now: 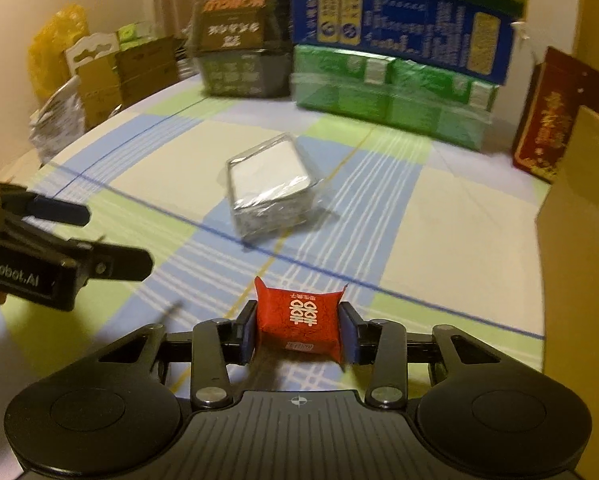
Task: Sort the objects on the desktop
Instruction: 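Grasp the red candy packet with the right gripper, then grasp the clear plastic tissue box with the left gripper while the right holds the candy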
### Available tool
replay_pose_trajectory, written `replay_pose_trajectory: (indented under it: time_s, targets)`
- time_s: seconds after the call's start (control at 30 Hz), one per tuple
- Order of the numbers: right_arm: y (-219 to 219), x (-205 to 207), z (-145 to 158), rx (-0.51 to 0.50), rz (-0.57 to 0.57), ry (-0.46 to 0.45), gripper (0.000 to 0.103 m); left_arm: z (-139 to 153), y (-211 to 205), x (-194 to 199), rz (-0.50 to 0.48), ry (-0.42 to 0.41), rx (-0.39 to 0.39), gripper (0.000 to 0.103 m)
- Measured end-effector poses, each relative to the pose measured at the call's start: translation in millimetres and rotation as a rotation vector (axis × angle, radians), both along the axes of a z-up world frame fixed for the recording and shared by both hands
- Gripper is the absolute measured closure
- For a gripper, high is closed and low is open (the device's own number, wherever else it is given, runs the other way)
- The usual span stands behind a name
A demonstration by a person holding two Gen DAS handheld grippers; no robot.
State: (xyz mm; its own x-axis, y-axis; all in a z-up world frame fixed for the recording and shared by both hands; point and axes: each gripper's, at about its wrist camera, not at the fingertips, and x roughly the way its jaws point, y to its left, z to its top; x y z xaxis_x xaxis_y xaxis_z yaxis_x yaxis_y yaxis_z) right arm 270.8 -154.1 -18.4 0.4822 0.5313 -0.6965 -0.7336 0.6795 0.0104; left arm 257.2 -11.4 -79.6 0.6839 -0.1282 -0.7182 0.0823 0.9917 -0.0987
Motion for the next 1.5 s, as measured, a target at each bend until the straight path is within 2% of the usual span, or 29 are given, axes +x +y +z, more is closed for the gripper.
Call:
replay_pose_trajectory:
  time_s: [0.23,0.4,0.9,1.13,1.33,1.4,1.5]
  targets:
    - [-4,15,16,0.029,-0.112,-0.075,0.064,1,-5,12,-0.052,-0.051,0.011,0.001]
    - [-3,34,14,0.034,-0.174,-0.068,0.064,-5,-17,30,-0.14,-0.08,0.044,0.002]
    - [2,58,4,0.026,-0.205,-0.052,0.064,-19,-32,77,-0.297,-0.182,0.042,0.002]
    - [2,59,1,0.013,-0.212,-0.053,0.064,-27,-43,87,-0.355,-0.191,0.084,0.002]
    - [2,59,0,0.011,-0.213,-0.048,0.064,-31,-42,93,-0.347,-0.163,0.053,0.015]
    - [2,58,-1,0.008,-0.213,-0.048,0.064,-29,-40,92,-0.341,-0.17,0.037,0.024]
    - [2,57,-1,0.006,-0.214,-0.048,0.064,-28,-41,89,-0.325,-0.172,0.03,0.031]
